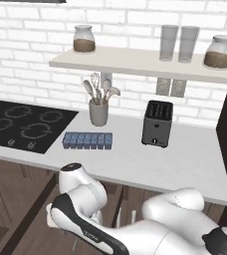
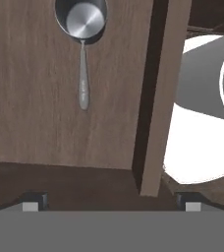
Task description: Pick the measuring cup from the drawer and place it on the counter.
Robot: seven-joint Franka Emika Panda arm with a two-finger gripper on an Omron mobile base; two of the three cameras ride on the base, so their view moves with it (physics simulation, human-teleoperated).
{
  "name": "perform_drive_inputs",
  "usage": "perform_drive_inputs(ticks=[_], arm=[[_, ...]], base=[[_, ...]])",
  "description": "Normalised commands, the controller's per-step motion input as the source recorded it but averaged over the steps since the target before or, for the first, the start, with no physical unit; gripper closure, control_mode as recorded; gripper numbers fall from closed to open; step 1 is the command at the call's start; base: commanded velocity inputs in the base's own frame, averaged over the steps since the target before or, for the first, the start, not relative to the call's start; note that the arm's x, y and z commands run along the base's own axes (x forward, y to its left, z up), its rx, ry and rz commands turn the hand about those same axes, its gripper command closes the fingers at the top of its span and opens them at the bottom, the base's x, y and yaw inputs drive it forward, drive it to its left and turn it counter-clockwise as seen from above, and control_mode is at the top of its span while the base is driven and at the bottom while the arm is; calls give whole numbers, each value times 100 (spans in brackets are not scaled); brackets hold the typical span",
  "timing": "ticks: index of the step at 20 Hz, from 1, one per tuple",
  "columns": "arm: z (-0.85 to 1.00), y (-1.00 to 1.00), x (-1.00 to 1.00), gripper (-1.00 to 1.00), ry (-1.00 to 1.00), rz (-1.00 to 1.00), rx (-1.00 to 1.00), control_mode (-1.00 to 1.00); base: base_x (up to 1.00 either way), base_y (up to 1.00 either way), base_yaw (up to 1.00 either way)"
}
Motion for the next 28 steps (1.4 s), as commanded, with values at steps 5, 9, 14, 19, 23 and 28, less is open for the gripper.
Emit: perform_drive_inputs(ticks=[5,9,14,19,23,28], arm=[[-30,-2,38,-100,-6,-2,-11,-100],[-33,0,34,-100,-2,0,-12,-100],[-21,4,42,-100,-1,0,-9,-100],[-13,7,40,-100,0,-1,-3,-100],[-19,4,24,-100,-1,0,-2,-100],[-20,0,29,-100,-4,0,-4,-100]], base=[[0,0,0],[0,0,0],[0,0,0],[0,0,0],[0,0,0],[0,0,0]])
